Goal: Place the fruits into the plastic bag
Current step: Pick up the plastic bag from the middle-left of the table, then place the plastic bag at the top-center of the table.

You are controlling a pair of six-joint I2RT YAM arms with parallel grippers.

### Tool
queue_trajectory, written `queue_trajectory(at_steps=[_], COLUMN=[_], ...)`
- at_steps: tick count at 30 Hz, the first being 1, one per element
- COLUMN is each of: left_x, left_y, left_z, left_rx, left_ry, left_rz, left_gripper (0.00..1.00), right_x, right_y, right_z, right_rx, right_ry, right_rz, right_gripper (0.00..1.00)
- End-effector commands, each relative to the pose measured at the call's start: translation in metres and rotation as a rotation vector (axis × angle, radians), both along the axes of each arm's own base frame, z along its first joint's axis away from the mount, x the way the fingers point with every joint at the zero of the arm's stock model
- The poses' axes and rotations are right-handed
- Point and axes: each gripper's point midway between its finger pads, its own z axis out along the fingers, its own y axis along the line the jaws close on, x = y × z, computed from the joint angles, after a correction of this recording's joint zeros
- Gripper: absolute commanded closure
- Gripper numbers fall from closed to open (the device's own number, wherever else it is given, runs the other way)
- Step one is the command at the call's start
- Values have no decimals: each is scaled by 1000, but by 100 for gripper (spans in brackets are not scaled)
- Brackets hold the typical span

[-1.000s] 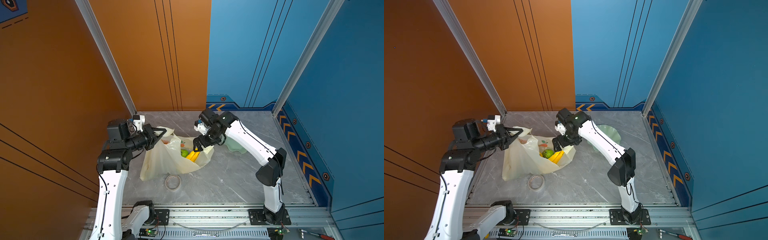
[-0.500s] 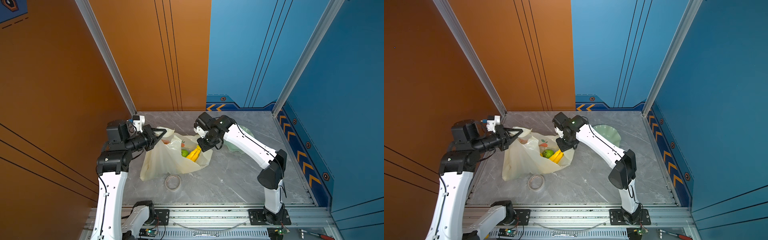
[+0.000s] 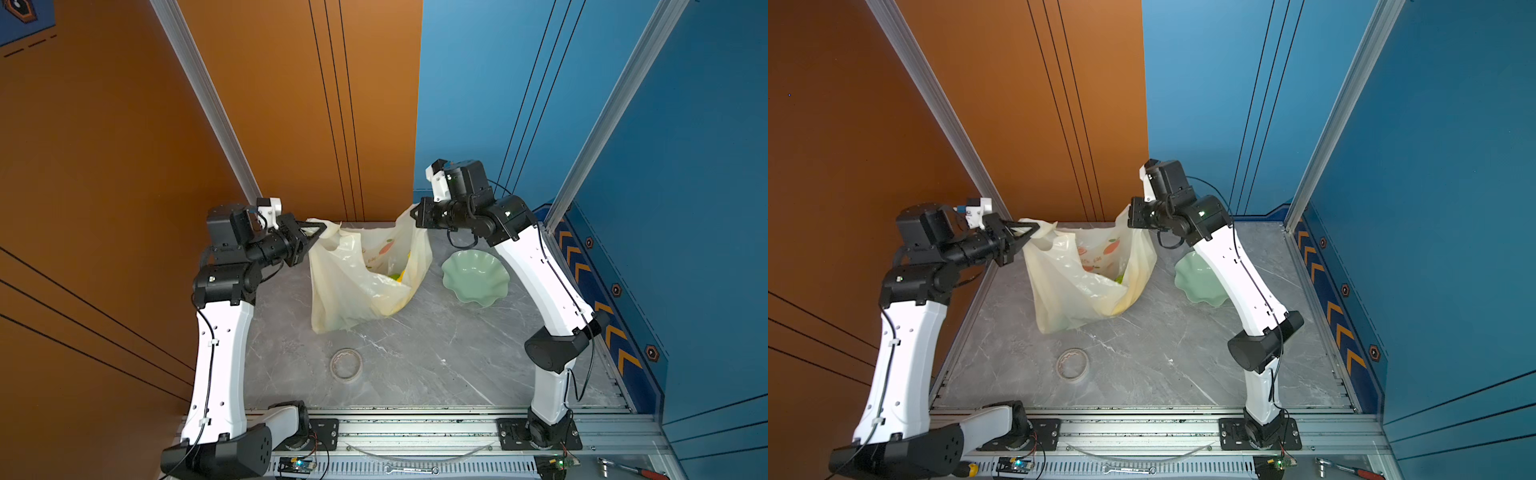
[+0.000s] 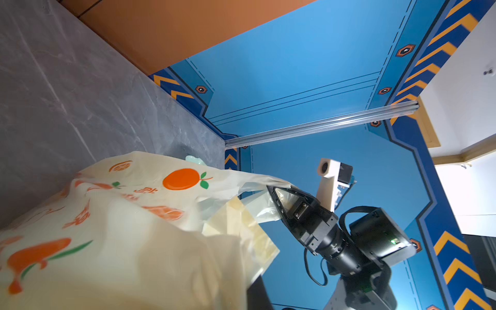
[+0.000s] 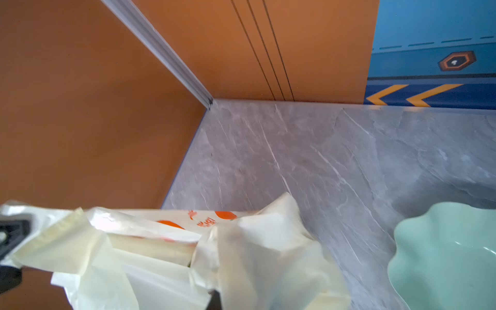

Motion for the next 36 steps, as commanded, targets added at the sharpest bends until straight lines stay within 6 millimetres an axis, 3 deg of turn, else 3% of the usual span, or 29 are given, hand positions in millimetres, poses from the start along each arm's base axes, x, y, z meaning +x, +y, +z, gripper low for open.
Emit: queue_trajectory(at_steps=[1, 5, 7, 10, 18, 22, 26, 29, 30, 32, 36], left_x=[14, 34, 40, 45, 28, 18, 14, 14, 13, 10, 3], left_y=[5, 4, 1, -5, -29, -28, -26, -26, -26, -26, -24], left_z=[35, 27, 17, -12, -103, -125, -137, -135, -135, -134, -134], left_rx=[-8, -14, -6, -2, 7, 13, 15, 13, 15, 24, 27], left_ry=[-120, -103, -83, -19, 138, 176, 199, 196, 196, 201, 208], left_rz=[18, 19, 12, 0, -7, 5, 13, 7, 5, 0, -5], left_gripper=[100, 100, 100, 100, 100, 100, 100, 100, 100, 98, 78], right_x=[30, 56, 70, 75, 74, 74, 73, 71, 66, 64, 58], right_y=[8, 8, 15, 18, 9, 4, 4, 4, 1, -1, -6], right_z=[37, 42, 22, 1, -75, -107, -118, -120, -105, -104, -103], right_rx=[213, 307, 310, 275, 159, 118, 112, 116, 127, 124, 118], right_ry=[-57, -63, -30, 3, 154, 214, 241, 254, 230, 227, 231], right_rz=[-3, 7, 13, 19, 24, 17, 22, 24, 27, 24, 21], right_gripper=[100, 100, 100, 100, 100, 100, 100, 87, 82, 71, 47])
